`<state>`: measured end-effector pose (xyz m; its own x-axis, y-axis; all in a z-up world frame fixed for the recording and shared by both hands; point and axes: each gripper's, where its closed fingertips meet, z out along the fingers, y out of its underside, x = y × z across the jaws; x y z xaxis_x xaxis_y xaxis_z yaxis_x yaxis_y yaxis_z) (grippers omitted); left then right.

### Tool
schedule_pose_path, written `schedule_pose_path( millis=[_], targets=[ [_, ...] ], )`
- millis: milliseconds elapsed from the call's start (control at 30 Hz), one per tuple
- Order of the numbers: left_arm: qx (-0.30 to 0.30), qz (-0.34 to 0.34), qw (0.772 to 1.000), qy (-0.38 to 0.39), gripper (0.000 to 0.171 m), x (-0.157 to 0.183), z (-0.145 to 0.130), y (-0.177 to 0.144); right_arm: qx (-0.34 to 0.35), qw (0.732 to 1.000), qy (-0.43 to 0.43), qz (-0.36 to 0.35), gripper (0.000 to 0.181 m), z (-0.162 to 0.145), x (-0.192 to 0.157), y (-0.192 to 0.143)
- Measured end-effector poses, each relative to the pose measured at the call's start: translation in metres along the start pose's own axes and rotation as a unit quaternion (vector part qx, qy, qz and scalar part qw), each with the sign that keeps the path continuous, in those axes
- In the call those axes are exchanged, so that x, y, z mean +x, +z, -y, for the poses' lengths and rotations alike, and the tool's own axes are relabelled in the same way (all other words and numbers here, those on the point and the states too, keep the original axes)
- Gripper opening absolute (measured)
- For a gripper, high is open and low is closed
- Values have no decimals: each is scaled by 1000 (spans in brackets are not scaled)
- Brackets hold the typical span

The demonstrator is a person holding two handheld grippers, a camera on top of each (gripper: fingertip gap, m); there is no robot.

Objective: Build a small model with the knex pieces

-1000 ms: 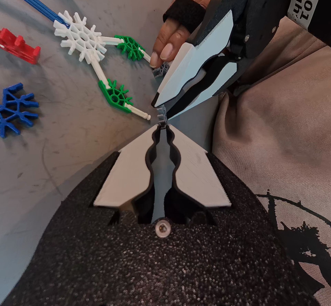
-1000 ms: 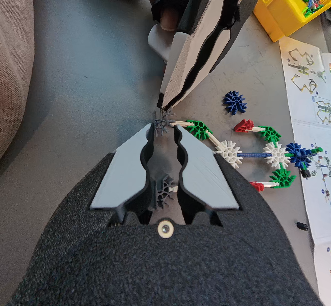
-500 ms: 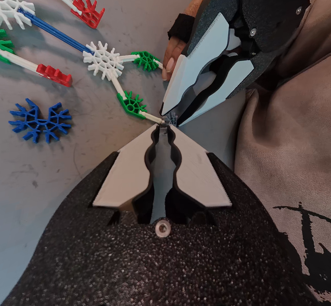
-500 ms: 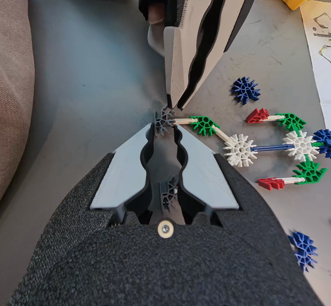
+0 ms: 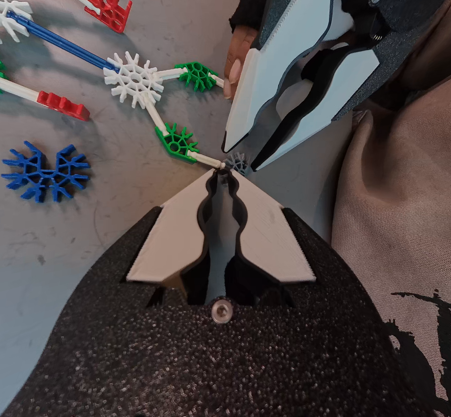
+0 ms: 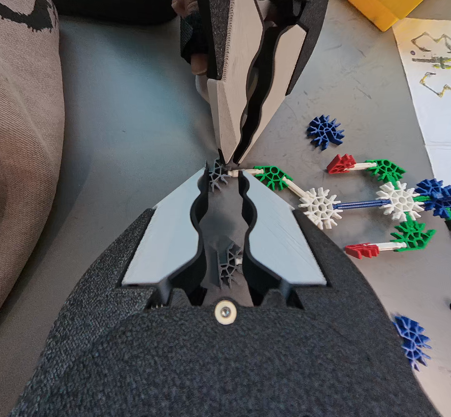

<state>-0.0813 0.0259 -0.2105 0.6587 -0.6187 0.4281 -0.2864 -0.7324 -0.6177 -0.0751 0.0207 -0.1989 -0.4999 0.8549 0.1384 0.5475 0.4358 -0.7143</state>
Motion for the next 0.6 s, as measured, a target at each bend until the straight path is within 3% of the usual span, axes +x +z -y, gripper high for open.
schedule_pose_path(
  millis=[167, 333, 600],
  targets=[
    [3, -1, 1000, 6, 7, 3, 1, -2, -19, 999, -22, 16, 17, -1, -8, 1],
    [-13, 0, 1000, 25, 9, 6, -4, -1, -41, 999, -26, 8, 29, -8, -7, 5],
    [-26, 12, 998, 47, 10, 7, -7, 1, -42, 999, -19, 7, 20, -11, -5, 6]
  ],
)
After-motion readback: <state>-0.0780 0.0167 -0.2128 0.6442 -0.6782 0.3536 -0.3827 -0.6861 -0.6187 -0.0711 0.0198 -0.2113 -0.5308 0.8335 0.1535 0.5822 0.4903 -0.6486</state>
